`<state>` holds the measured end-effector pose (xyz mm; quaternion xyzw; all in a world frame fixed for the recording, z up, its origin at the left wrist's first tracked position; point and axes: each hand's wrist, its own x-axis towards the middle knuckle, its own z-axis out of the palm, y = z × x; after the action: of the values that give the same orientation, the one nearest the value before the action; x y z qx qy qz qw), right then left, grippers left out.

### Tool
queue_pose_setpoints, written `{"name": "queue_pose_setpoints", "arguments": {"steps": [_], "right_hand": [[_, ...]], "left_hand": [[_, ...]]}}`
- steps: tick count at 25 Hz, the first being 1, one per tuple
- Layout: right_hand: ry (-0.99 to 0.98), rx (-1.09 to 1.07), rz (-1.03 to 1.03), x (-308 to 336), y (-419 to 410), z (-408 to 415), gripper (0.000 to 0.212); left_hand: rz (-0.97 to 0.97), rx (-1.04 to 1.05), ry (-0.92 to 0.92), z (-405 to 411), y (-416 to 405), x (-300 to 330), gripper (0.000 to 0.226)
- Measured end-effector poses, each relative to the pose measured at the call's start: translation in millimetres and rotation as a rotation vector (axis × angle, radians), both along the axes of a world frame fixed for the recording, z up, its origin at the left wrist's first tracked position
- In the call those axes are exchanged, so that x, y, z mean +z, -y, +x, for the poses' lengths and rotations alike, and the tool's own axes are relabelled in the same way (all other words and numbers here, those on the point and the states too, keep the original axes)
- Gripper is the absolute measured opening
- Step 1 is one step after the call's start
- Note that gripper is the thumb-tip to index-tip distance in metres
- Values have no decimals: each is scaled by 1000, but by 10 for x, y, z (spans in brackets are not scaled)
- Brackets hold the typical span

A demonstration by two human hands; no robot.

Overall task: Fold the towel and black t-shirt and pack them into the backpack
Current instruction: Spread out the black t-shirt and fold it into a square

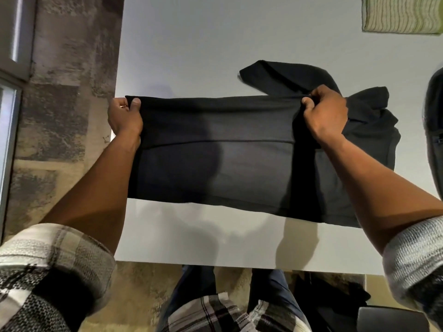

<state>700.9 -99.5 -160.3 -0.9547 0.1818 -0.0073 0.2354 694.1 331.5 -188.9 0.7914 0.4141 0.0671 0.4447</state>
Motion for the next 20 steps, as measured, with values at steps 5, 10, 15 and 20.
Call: {"name": "queue_pose_setpoints", "arguments": {"steps": [5,10,15,20], "right_hand": [[131,-9,80,-15,-93,-70,29],[164,456,188,-183,-651,-308,52],[-138,478,-267,-601,-509,-496,73],[-164,319,-257,-459,-13,-614,72]], "left_hand": [[112,52,35,-6,129,97,37],[369,-749,204,-390,1170,28,55],[726,-1101,-158,-606,1408,-369,76],[756,-895,-266,-712,1088,-329,84]]}}
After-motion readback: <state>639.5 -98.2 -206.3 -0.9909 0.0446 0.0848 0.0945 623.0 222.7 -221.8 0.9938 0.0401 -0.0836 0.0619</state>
